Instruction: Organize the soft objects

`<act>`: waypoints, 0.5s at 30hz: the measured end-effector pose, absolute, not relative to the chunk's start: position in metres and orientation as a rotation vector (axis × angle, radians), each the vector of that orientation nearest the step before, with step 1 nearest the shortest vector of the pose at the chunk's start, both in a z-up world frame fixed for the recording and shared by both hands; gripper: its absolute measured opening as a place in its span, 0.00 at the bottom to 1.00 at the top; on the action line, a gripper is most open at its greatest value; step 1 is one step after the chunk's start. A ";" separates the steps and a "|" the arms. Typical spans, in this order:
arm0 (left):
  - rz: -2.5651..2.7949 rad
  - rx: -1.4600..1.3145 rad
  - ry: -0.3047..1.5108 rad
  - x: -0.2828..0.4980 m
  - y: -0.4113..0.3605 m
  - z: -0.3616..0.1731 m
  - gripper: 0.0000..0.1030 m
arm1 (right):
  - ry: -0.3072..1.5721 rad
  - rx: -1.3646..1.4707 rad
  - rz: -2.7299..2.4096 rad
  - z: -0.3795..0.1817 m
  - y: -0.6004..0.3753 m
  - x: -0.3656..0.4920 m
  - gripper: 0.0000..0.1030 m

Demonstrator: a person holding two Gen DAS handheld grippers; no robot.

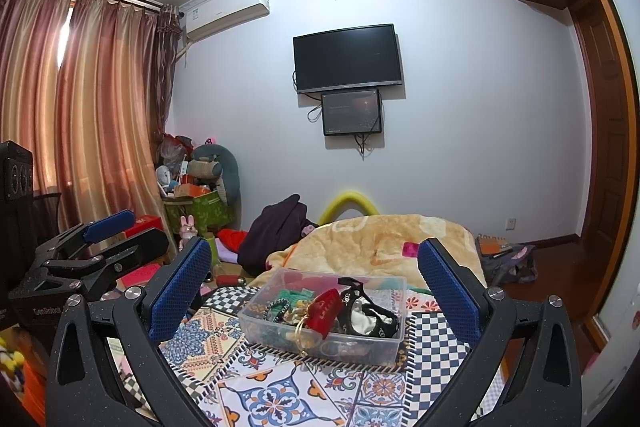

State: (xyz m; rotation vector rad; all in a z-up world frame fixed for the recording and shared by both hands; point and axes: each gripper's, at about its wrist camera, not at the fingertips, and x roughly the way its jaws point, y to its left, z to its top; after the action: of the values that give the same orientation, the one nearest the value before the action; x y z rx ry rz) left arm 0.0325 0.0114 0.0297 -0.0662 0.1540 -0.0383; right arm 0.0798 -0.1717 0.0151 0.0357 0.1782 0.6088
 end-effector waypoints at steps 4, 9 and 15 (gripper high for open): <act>-0.043 -0.072 0.159 0.032 0.012 0.030 1.00 | 0.182 0.034 0.610 0.014 -0.173 0.081 1.00; -0.047 -0.063 0.158 0.031 0.010 0.030 1.00 | 0.182 0.030 0.606 0.014 -0.174 0.081 1.00; -0.057 -0.052 0.160 0.031 0.007 0.029 1.00 | 0.186 0.033 0.606 0.013 -0.174 0.083 1.00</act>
State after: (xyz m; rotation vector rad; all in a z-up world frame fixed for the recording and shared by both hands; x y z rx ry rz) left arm 0.0309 0.0067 0.0287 -0.0523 0.1595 -0.0566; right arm 0.0829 -0.1739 0.0135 0.0330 0.1862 0.6060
